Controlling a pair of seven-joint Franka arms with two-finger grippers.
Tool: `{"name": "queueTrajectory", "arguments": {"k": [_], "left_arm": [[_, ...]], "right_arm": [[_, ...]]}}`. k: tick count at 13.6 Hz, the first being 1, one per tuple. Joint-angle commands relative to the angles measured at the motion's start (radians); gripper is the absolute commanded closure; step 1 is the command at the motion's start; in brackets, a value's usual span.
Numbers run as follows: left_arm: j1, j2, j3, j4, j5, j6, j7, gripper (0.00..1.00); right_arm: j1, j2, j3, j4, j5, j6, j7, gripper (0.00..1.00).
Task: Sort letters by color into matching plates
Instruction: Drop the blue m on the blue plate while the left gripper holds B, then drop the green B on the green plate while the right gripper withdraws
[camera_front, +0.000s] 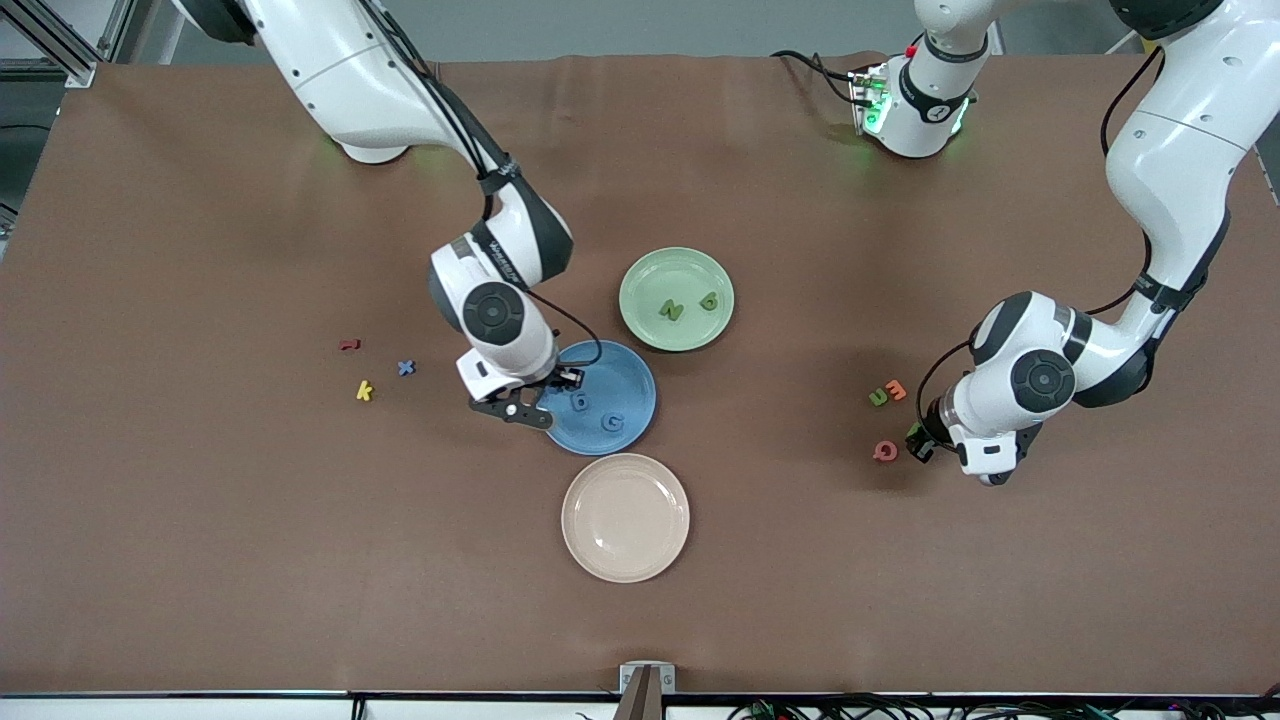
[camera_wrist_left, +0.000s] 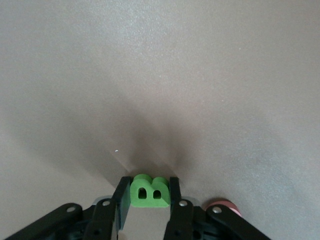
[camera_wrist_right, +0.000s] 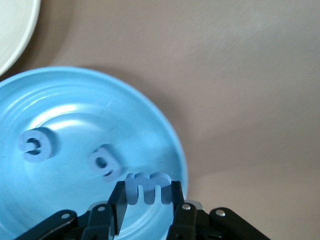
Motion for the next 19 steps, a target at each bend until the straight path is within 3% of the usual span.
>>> {"name": "queueTrajectory", "arguments": {"k": [1,9,12,13,14,15,19], "left_arm": [[0.003,0.006,0.001,0.011,0.009,0.002,-0.005,1.00],[0.002,-0.023,-0.008,0.022,0.009,-0.009,-0.007,1.00],[-0.001,-0.035,-0.023,0.022,0.009,-0.010,-0.007,1.00],[-0.004,-0.035,-0.030,0.022,0.007,-0.012,-0.016,1.00],[-0.004,-0.035,-0.045,0.022,-0.002,-0.010,-0.019,1.00],[-0.003,-0.037,-0.053,0.022,-0.007,-0.012,-0.019,1.00],[-0.004,-0.045,-0.105,0.022,-0.007,-0.045,-0.077,1.00]], "right_arm": [[0.034,0.053,-0.007,0.083,0.008,-0.014,0.086,1.00],[0.112,0.188,-0.007,0.252,0.007,-0.020,0.320,1.00],[0.117,0.195,-0.004,0.264,0.010,-0.020,0.340,0.98],[0.119,0.193,-0.004,0.267,0.016,-0.020,0.346,0.85],[0.117,0.193,-0.004,0.269,0.028,-0.022,0.346,0.36],[0.123,0.192,-0.004,0.270,0.030,-0.023,0.346,0.01],[0.105,0.184,-0.005,0.318,0.031,-0.117,0.340,0.00]]}}
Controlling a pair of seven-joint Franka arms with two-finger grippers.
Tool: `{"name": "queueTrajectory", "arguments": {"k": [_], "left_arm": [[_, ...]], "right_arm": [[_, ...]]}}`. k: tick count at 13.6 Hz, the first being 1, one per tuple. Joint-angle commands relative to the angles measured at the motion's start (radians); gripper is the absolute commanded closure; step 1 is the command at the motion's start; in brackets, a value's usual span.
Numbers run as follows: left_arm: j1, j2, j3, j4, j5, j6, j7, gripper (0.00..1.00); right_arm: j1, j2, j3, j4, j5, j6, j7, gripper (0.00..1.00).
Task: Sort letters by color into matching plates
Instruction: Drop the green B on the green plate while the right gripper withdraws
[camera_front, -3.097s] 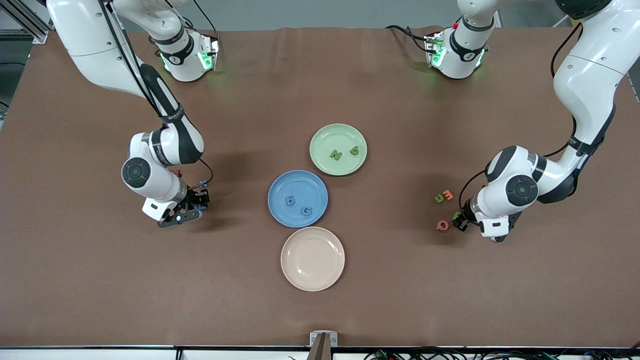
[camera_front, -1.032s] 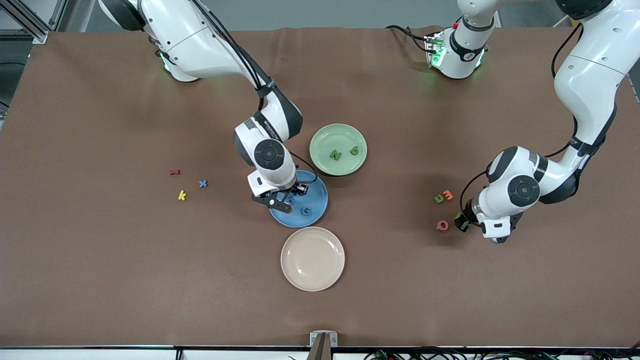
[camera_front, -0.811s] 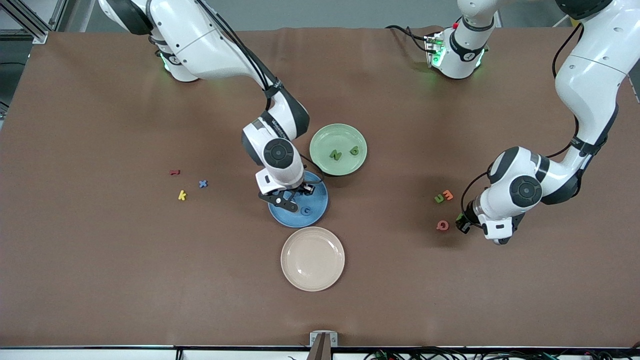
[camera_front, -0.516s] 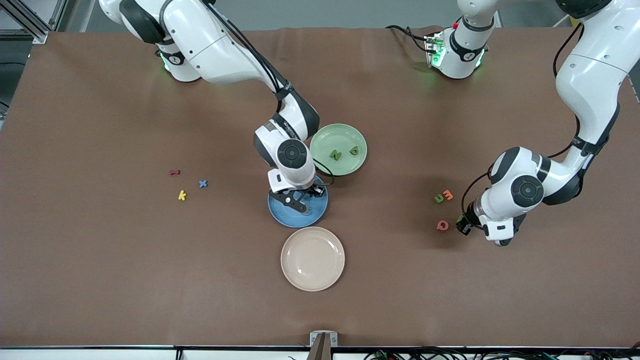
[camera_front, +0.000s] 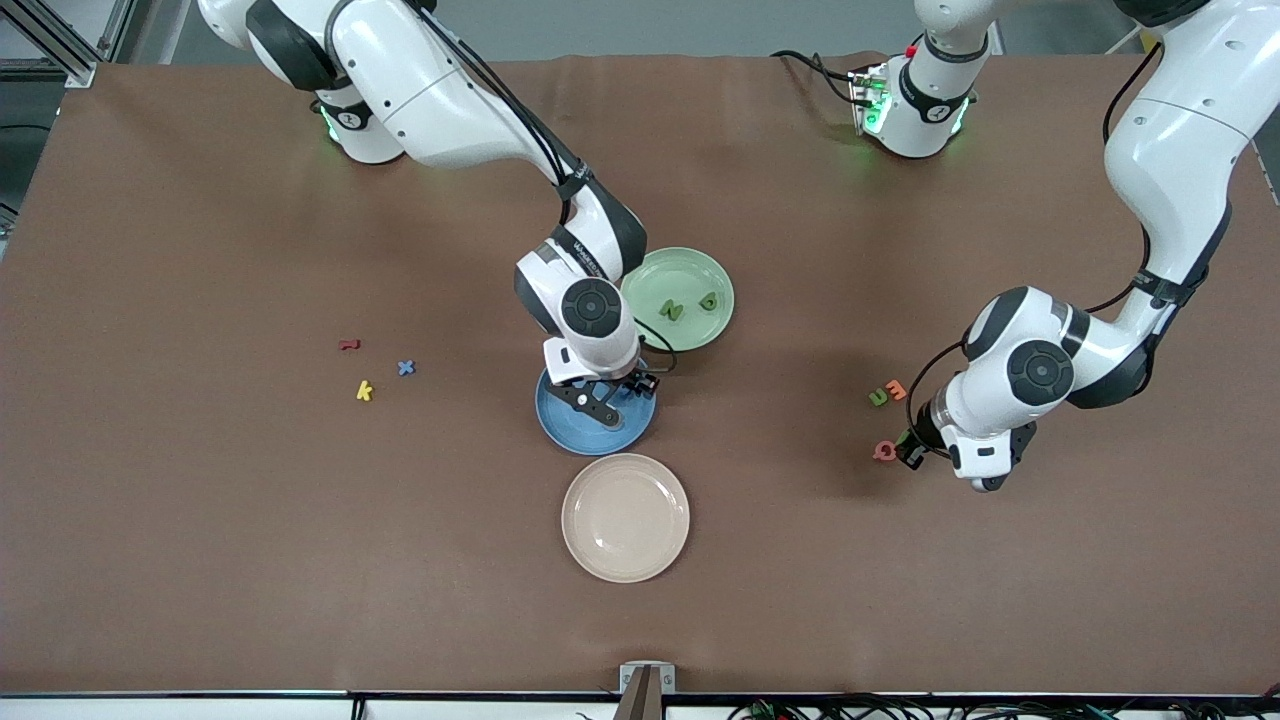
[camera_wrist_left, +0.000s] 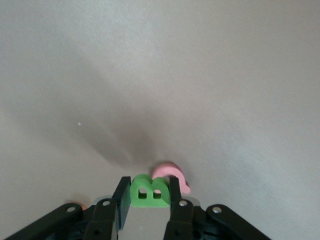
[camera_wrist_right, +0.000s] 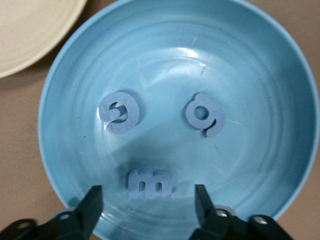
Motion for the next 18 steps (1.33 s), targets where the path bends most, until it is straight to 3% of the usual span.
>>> {"name": "queueTrajectory", "arguments": {"k": [1,6,9,12,16,18], "left_arm": [[-0.004,-0.031,-0.049,-0.009,-0.005,-0.067,-0.050,1.00],[-0.047,-0.036,-0.122,-0.010,-0.003,-0.086,-0.159,1.00],[-0.137,-0.031,-0.122,-0.012,0.008,-0.086,-0.261,1.00],[-0.237,-0.027,-0.120,-0.012,0.012,-0.082,-0.358,1.00],[-0.361,-0.027,-0.119,-0.014,0.011,-0.077,-0.508,1.00],[-0.400,-0.027,-0.119,-0.020,0.011,-0.082,-0.594,1.00]], "right_arm": [[-0.024,-0.009,-0.004,0.050,0.015,-0.072,-0.005,0.00],[-0.164,-0.092,-0.005,0.018,0.012,-0.225,-0.269,0.00],[-0.236,-0.186,-0.008,-0.106,0.006,-0.225,-0.574,0.00],[-0.279,-0.285,-0.011,-0.279,-0.040,-0.155,-0.730,0.00],[-0.383,-0.386,-0.010,-0.558,-0.043,0.101,-0.936,0.00],[-0.412,-0.403,-0.011,-0.632,-0.043,0.161,-0.995,0.00]]}}
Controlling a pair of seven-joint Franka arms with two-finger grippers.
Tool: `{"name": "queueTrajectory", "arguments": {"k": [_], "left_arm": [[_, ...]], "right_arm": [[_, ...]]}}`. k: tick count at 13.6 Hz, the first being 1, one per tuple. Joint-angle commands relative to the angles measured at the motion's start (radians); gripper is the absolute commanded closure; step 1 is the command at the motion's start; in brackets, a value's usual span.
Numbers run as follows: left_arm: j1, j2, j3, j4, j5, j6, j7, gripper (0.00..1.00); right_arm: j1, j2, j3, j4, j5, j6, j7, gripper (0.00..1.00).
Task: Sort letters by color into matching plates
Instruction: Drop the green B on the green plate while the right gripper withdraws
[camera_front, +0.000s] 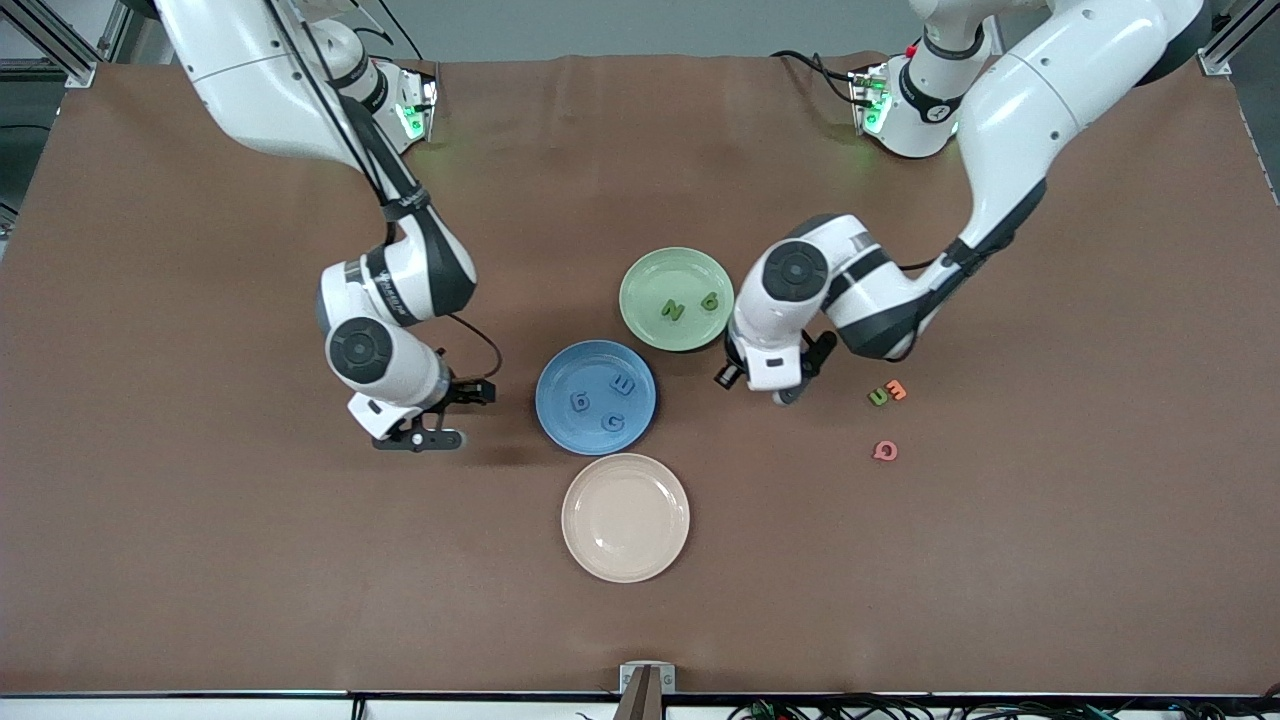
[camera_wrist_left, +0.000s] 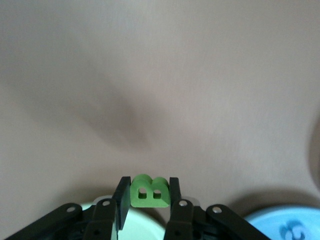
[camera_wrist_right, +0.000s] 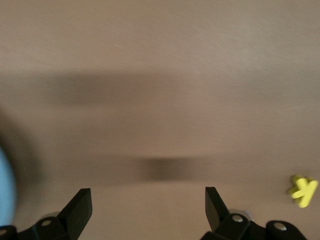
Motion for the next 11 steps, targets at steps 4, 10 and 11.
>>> {"name": "queueTrajectory", "arguments": {"k": [4,10,11], "left_arm": [[-0.137,-0.018,0.008,-0.017,0.011,-0.012,-0.211,1.00],[-0.202,-0.021,0.008,-0.092,0.011,-0.014,-0.353,0.96],[-0.202,-0.020,0.008,-0.100,0.011,-0.014,-0.371,0.85]], "right_arm": [[-0.114,-0.090,0.016,-0.214,-0.016,0.157,-0.219,0.00],[-0.119,-0.139,0.019,-0.318,-0.016,0.176,-0.246,0.02],[-0.113,-0.142,0.019,-0.327,-0.014,0.177,-0.247,0.03]]}}
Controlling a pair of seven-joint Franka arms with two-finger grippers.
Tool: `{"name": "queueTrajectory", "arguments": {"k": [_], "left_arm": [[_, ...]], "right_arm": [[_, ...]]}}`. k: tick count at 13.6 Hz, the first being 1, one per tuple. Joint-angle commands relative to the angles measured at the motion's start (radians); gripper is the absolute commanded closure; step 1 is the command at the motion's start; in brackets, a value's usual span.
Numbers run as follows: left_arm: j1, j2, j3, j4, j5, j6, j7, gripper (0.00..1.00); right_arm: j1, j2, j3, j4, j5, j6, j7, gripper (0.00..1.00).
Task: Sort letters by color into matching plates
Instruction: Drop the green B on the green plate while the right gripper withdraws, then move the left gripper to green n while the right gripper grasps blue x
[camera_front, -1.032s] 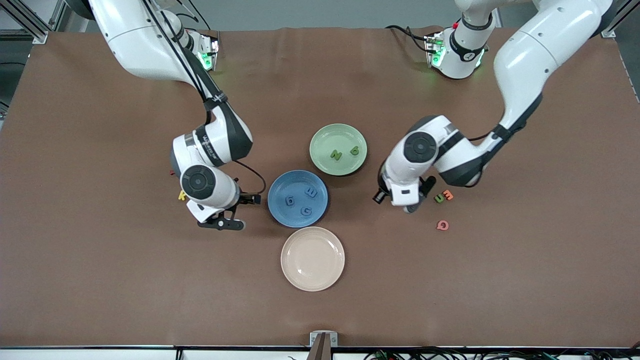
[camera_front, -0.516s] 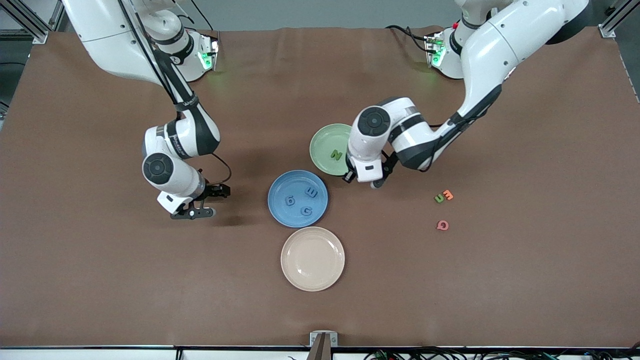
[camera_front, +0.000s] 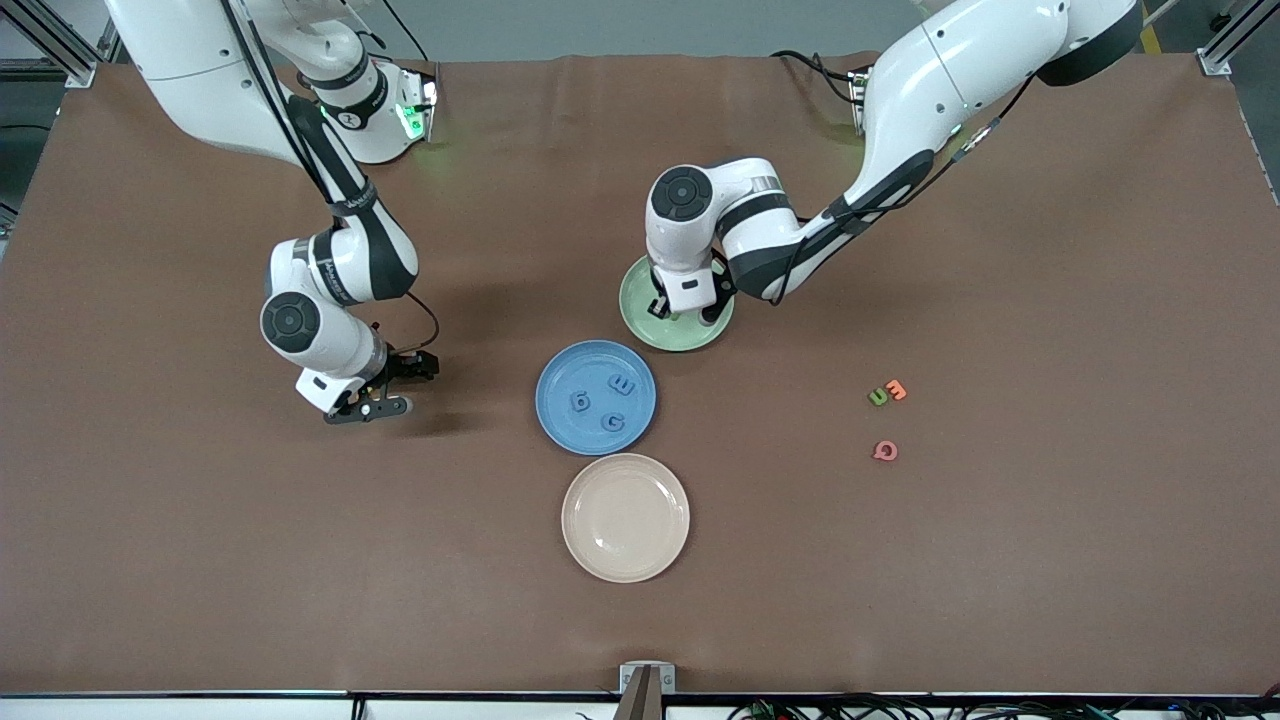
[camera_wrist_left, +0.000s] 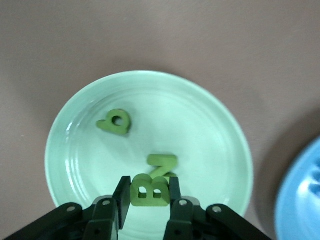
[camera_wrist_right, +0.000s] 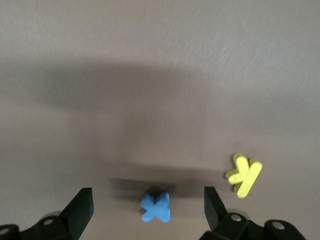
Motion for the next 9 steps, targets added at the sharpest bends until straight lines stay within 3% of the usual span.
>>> {"name": "queueTrajectory", "arguments": {"k": [1,2,3,4,7,9], "left_arm": [[-0.002,-0.020,0.004,-0.042,0.011,-0.005,-0.045,0.56],[-0.008,-0.020,0.004,-0.048,0.011,-0.007,-0.049,0.27],[-0.013,-0.020,0.005,-0.046,0.009,-0.007,-0.066,0.07],[-0.013,-0.020,0.005,-0.042,0.011,-0.007,-0.069,0.00],[0.009,-0.032,0.013,-0.019,0.049,-0.017,-0.062,0.00],[0.033,-0.031,0.014,0.045,0.083,-0.107,-0.022,0.00]], "right_arm": [[-0.002,-0.053,0.012,-0.069,-0.011,0.016,-0.011,0.03],[0.000,-0.053,0.012,-0.076,-0.012,0.020,-0.016,0.03],[0.001,-0.053,0.012,-0.084,-0.011,0.026,-0.019,0.03],[0.006,-0.053,0.014,-0.095,-0.012,0.038,-0.019,0.03],[0.012,-0.044,0.012,-0.095,-0.014,0.062,-0.023,0.03],[0.013,-0.044,0.012,-0.092,-0.053,0.063,-0.036,0.09]]}}
